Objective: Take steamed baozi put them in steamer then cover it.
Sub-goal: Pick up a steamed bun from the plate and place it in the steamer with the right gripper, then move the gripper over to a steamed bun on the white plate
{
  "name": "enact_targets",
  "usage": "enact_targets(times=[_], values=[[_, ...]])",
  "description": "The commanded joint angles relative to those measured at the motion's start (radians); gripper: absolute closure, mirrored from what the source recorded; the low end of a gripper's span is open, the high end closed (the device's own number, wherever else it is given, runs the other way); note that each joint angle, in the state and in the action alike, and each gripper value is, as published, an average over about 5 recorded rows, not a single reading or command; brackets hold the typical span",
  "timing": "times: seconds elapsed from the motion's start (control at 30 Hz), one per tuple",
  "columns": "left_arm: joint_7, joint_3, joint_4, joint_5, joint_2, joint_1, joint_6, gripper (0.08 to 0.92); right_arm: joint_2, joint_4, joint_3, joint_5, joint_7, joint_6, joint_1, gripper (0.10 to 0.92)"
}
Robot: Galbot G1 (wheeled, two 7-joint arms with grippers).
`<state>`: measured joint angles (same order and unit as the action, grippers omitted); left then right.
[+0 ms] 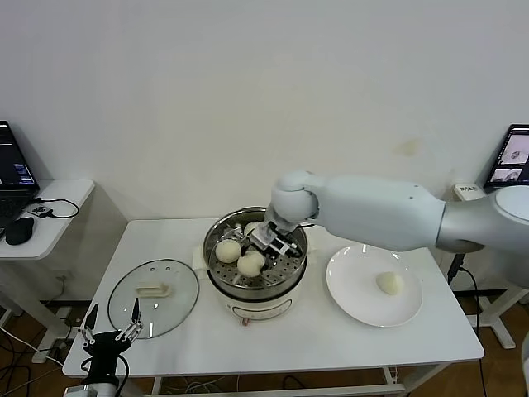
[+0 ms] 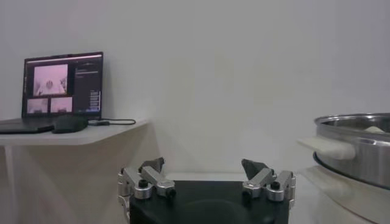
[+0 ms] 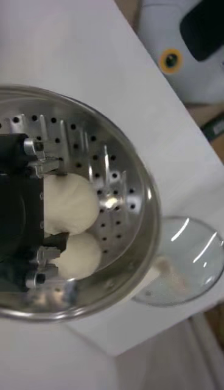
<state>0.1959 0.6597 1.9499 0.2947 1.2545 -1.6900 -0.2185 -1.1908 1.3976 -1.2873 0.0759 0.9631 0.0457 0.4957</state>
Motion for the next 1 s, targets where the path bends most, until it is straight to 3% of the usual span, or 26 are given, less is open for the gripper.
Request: enact_targets(times=[0.03,0.3,0.63,1.0], values=[[0.001,-0.003,-0.003,-0.001,0.002,0.002,-0.002,0.177,-0.041,-0.011,-0.033,-0.09,-0.005,0.092,-0.013,0.422],[0.003,-0.003,-0.005,0.0,0.001,0.001,-0.005,0.177,-0.034,-0.016,-0.035,-0.123,-0.001,0.112,-0.018,0.408],[0.004,0.0,-0.004,-0.001,-0.002,-0.001,-0.006,0.177,0.038,0.016,0.028,-0.075,-0.006,0.093,0.033,0.213],[0.003,-0.005,-0.006,-0.002,-0.017,0.004,-0.006,0.177,0.337,0.123,0.145,0.115,0.064,-0.254,0.071,0.202]])
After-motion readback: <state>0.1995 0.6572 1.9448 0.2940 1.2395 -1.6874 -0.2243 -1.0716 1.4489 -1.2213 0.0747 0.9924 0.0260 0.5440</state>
